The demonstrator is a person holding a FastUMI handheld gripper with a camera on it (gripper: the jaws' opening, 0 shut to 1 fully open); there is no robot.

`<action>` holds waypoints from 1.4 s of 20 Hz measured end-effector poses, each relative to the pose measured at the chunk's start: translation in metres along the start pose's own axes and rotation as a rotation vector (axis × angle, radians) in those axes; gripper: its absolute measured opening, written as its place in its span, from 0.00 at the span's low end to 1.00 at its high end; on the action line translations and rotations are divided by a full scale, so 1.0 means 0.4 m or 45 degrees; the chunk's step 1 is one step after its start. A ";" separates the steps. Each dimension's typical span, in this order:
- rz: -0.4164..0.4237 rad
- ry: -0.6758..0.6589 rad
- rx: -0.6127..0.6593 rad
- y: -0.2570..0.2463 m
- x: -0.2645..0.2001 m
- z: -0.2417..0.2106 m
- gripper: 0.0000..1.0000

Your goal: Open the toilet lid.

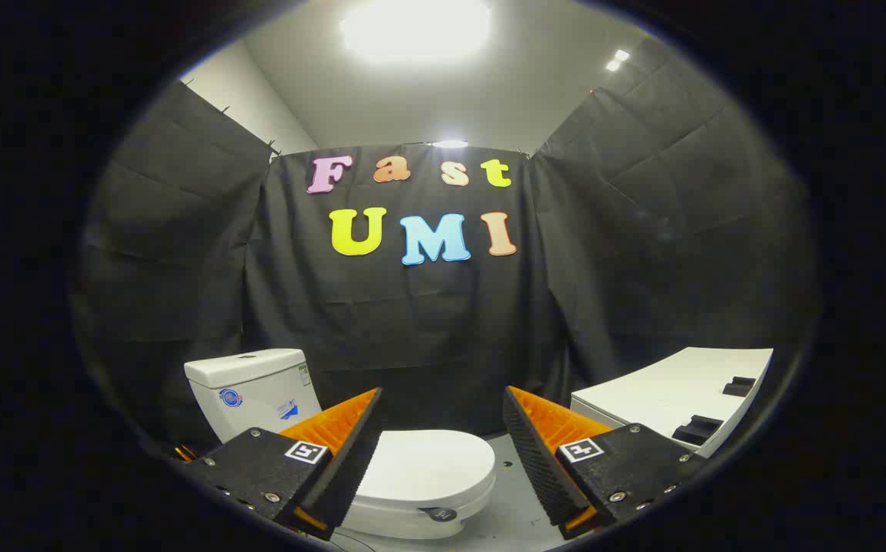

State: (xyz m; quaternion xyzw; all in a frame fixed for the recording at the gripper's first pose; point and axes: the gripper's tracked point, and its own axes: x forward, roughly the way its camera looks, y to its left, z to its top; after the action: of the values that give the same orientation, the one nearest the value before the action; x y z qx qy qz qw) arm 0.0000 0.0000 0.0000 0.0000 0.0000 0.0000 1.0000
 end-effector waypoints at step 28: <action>0.112 0.116 0.066 -0.002 0.048 -0.150 0.94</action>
State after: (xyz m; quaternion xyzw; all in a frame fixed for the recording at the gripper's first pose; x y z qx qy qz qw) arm 0.0194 -0.0007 -0.0600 0.0261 0.0453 0.0441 0.9977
